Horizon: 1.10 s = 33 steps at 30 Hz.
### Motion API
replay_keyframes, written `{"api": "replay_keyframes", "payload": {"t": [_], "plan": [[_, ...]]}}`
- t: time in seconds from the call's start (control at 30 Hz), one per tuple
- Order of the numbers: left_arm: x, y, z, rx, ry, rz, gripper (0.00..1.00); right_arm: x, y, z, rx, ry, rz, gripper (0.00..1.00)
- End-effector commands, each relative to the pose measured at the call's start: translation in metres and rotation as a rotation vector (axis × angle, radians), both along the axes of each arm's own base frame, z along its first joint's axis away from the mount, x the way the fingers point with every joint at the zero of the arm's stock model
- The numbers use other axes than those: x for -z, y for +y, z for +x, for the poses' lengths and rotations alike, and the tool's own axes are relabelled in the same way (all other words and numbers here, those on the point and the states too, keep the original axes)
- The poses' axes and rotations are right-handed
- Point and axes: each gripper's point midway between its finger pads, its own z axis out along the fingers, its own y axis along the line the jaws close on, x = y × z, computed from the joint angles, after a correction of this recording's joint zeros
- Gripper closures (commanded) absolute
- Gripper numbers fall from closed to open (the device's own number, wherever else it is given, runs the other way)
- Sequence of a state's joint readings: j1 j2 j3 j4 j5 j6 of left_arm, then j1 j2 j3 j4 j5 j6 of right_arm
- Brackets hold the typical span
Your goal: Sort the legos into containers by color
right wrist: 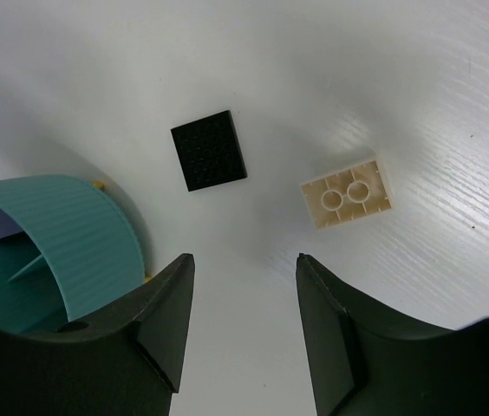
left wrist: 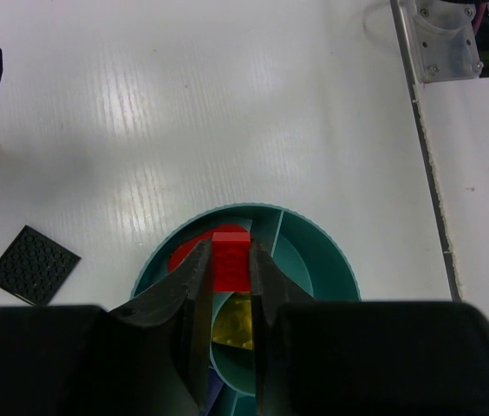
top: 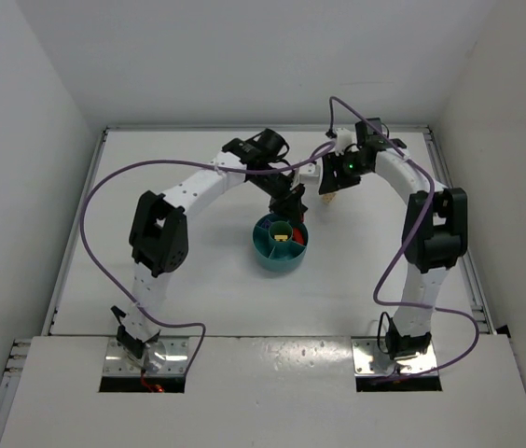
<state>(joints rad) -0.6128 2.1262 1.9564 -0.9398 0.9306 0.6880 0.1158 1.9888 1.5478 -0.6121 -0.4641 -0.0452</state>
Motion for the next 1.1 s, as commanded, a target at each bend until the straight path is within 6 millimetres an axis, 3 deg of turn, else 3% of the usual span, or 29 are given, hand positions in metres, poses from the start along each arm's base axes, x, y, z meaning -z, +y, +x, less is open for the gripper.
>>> {"api": "replay_keyframes", "payload": {"t": [0.0, 0.27, 0.43, 0.7, 0.83, 1.07], "plan": [[-0.007, -0.010, -0.005, 0.020, -0.009, -0.036, 0.90, -0.034, 0.003, 0.005, -0.019, -0.108, 0.003, 0.49], [-0.003, -0.011, -0.003, 0.015, -0.001, -0.034, 0.89, -0.030, 0.003, -0.001, -0.039, -0.089, 0.002, 0.49], [-0.003, -0.012, -0.001, 0.000, 0.002, -0.027, 0.70, -0.030, 0.001, -0.003, -0.033, -0.090, -0.007, 0.48], [0.004, -0.008, 0.002, -0.018, -0.010, 0.005, 0.58, -0.024, -0.001, 0.000, -0.016, -0.075, -0.020, 0.46], [0.002, -0.011, 0.005, -0.028, -0.013, -0.005, 0.42, -0.022, -0.002, 0.003, -0.004, -0.071, -0.025, 0.45], [-0.013, -0.020, 0.013, -0.056, -0.023, -0.047, 0.36, -0.022, -0.003, 0.007, 0.001, -0.081, -0.032, 0.44]]}}
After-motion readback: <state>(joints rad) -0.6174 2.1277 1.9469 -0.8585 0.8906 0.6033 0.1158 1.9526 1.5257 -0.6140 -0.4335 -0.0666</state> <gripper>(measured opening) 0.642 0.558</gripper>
